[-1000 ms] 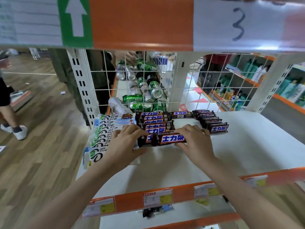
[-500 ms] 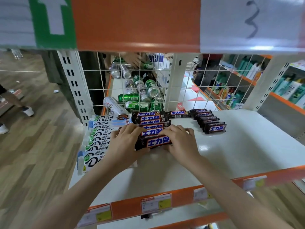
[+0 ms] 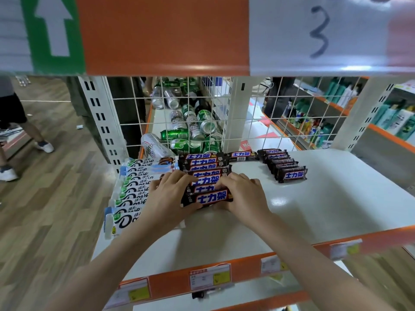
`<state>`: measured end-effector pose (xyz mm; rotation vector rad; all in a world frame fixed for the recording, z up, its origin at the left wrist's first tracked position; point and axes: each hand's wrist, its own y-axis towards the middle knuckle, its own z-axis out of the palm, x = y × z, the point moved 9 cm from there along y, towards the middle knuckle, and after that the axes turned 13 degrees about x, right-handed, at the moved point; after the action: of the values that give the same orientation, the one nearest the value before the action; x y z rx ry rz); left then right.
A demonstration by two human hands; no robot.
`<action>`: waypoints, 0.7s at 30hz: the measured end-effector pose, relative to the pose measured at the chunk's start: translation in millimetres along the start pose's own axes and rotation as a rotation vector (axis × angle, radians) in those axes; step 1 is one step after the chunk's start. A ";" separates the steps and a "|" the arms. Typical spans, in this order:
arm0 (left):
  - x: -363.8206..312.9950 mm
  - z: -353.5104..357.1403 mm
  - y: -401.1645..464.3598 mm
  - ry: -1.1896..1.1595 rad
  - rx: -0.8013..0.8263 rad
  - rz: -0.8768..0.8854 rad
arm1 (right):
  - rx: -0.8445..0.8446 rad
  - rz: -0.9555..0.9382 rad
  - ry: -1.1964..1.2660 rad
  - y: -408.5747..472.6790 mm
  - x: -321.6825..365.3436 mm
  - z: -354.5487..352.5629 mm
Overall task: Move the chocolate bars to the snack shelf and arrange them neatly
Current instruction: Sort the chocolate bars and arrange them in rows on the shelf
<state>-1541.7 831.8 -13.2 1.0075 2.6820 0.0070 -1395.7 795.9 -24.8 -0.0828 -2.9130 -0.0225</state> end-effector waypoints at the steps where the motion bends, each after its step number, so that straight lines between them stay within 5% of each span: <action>1: -0.1 -0.1 -0.1 0.004 0.001 -0.004 | -0.008 0.002 0.001 -0.4 0.2 0.6; 21: -64.1 1.1 -4.3 -0.002 -0.014 0.016 | -0.051 0.063 -0.002 -61.1 -47.1 -40.3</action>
<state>-1498.0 786.9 1.6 1.0245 2.6688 0.0276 -1344.3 731.5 3.3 -0.1833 -2.9101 -0.0863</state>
